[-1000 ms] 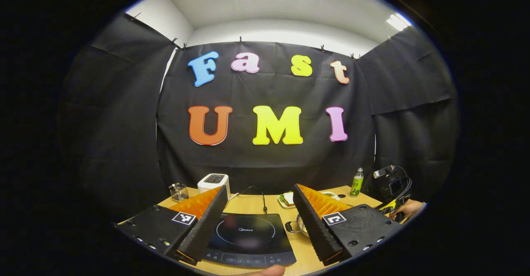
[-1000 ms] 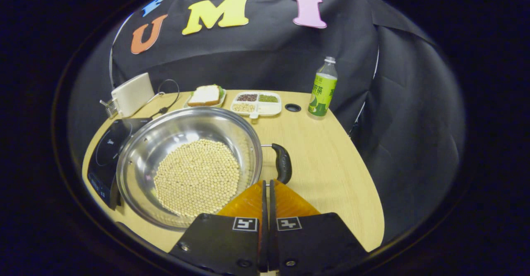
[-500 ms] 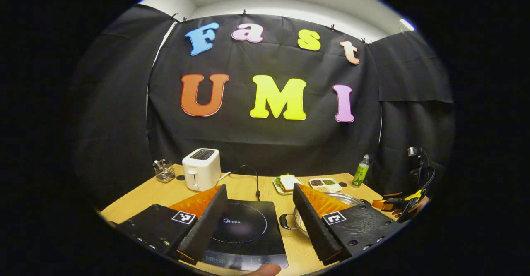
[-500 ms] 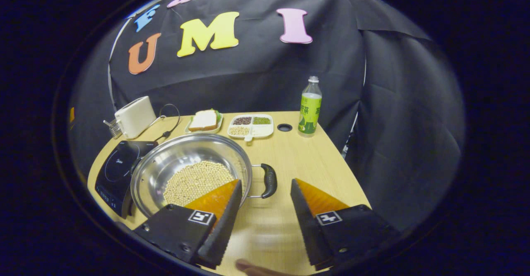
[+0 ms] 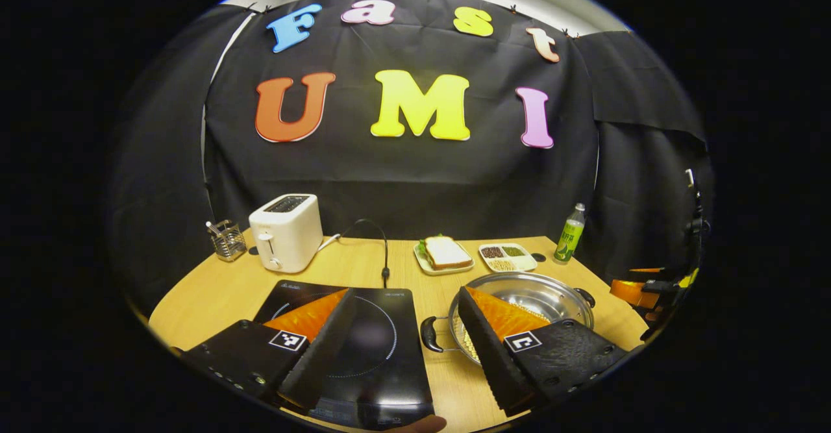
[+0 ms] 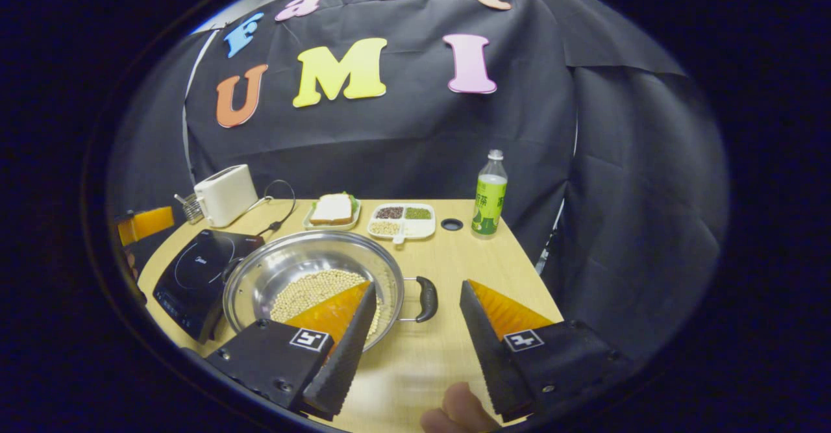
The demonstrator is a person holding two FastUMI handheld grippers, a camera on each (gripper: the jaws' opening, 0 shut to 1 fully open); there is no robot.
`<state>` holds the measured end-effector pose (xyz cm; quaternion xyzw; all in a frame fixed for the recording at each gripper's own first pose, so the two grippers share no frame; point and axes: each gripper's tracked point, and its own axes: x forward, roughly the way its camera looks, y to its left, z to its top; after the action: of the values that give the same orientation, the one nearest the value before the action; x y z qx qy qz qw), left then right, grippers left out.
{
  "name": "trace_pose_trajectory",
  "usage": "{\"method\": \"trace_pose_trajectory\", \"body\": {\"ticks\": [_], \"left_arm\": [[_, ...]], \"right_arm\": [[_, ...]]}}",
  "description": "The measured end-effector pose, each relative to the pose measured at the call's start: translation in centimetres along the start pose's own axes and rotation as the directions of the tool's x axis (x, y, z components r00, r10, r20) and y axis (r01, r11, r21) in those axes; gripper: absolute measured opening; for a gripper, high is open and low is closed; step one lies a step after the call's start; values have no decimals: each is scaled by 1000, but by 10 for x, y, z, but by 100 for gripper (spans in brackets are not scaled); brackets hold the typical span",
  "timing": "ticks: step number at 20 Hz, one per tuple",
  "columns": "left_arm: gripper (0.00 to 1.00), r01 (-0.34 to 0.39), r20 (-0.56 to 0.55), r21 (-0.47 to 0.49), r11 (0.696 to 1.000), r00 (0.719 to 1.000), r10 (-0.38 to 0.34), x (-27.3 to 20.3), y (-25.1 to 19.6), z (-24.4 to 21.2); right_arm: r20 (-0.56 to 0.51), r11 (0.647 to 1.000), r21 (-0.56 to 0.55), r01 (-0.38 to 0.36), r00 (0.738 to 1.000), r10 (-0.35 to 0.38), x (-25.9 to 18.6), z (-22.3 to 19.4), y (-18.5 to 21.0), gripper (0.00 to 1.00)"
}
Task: First push the handle of the pot to place it horizontally, then grasp the pot with both hands and set it on the induction cooktop.
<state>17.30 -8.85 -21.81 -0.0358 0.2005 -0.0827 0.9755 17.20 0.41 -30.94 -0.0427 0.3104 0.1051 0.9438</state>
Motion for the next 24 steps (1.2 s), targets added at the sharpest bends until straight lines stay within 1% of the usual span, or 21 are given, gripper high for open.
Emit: {"method": "trace_pose_trajectory", "body": {"ticks": [1,2,4,7,11,15,16,17,18,19,20,21,22,23,24], "left_arm": [[95,9,-32,-4,1000,999,-9,7,-5,-11],[95,17,-65,-6,1000,998,-17,15,-9,-20],[95,18,-127,-3,1000,992,-18,32,-15,-40],[95,19,-189,2,1000,982,-19,50,-20,-60],[95,13,-243,13,1000,970,-10,68,-23,-78],[95,12,-283,37,999,959,-1,81,-23,-92],[83,10,-297,31,999,955,0,81,-23,-95],[94,18,-311,18,1000,950,-11,85,-24,-100],[93,30,-331,4,1000,943,-27,87,-28,-105],[90,29,-345,-4,1000,938,-29,89,-29,-108],[89,27,-365,-11,1000,931,-29,91,-29,-112],[88,20,-354,9,1000,935,-16,94,-27,-109],[87,27,-360,15,1000,933,-20,96,-29,-109],[81,16,-370,22,1000,929,-7,96,-28,-111],[90,13,-375,23,1000,927,-4,96,-28,-110]], "right_arm": [[-6,1000,0,2,1000,-2,1,-1,0,88],[-15,1000,3,3,1000,-3,6,-4,0,100],[-27,1000,4,10,1000,-10,16,-7,-2,100],[-53,1000,-2,12,999,-12,33,-13,-1,100],[-114,999,3,32,993,-31,58,-27,-3,100],[-169,999,27,25,985,-20,77,-44,-1,100],[-180,999,32,19,984,-13,80,-47,0,100],[-187,999,39,12,982,-4,82,-50,2,100],[-193,999,43,8,981,1,86,-53,2,100],[-194,999,43,6,981,3,89,-54,2,100],[-196,999,41,3,981,5,92,-55,3,100],[-202,999,35,1,979,7,95,-56,4,100],[-206,1000,26,-6,979,11,97,-56,5,98],[-207,1000,22,-10,978,14,98,-56,6,98],[-208,1000,21,-11,978,15,99,-56,7,96]]}}
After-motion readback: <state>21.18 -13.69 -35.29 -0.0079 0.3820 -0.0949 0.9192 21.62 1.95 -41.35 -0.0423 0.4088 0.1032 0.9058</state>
